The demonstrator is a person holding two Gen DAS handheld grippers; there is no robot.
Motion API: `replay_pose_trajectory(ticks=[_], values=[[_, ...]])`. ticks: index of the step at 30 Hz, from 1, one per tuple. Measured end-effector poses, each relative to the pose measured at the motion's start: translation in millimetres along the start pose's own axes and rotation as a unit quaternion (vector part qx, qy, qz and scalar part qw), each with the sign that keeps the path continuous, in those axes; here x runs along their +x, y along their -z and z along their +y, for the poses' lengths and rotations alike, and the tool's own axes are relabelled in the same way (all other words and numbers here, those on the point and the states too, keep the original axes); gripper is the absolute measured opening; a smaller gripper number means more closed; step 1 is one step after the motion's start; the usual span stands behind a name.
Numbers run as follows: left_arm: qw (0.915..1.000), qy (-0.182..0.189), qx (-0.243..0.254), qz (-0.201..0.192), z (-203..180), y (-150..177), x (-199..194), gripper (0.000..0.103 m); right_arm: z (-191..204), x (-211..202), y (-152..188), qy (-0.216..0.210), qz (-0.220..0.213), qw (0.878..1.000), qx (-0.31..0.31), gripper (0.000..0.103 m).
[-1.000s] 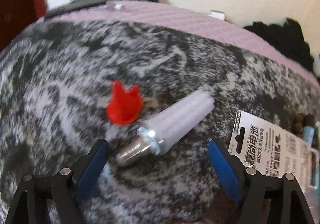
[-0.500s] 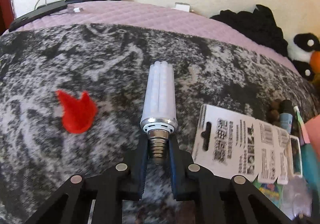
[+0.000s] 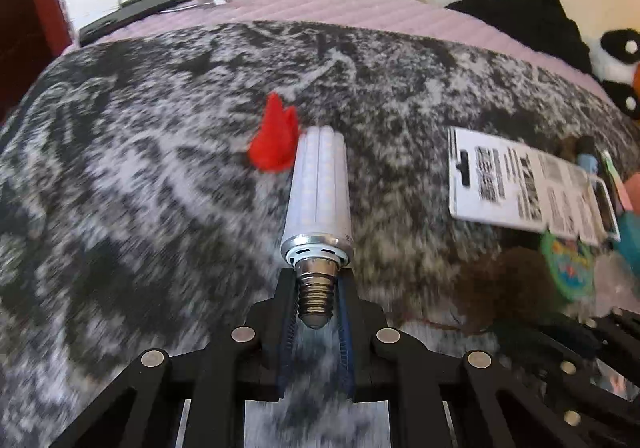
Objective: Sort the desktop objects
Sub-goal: 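Carry the bulb and brown bow into the pink box and open both tools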
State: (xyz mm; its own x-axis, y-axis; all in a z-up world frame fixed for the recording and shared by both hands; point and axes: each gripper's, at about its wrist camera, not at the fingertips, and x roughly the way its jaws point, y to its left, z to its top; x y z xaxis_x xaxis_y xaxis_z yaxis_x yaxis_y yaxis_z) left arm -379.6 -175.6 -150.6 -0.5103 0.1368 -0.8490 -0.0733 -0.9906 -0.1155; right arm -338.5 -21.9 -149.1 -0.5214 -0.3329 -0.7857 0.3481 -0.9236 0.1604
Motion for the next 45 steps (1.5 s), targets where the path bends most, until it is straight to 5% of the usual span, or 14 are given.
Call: replay_pose_trajectory(ticks=[11, 18, 23, 34, 45], values=[[0.9989, -0.042, -0.02, 0.008, -19, 93, -106, 0.014, 35, -121, 71, -0.023, -0.024, 0.999, -0.011, 0.012], [0.9938, -0.091, -0.047, -0.042, -46, 164, -191, 0.014, 51, -217, 118, -0.022, -0.064, 0.997, -0.021, 0.012], [0.9919, -0.094, -0.038, -0.077, -81, 192, -248, 0.014, 45, -288, 148, -0.015, -0.099, 0.995, -0.013, 0.012], [0.9849, -0.053, 0.052, -0.157, -197, 174, -324, 0.014, -15, -416, 178, 0.04, -0.18, 0.982, 0.03, 0.012], [0.972, 0.016, 0.153, -0.177, -358, 107, -309, 0.014, -135, -501, 174, 0.143, -0.235, 0.957, 0.09, 0.012]])
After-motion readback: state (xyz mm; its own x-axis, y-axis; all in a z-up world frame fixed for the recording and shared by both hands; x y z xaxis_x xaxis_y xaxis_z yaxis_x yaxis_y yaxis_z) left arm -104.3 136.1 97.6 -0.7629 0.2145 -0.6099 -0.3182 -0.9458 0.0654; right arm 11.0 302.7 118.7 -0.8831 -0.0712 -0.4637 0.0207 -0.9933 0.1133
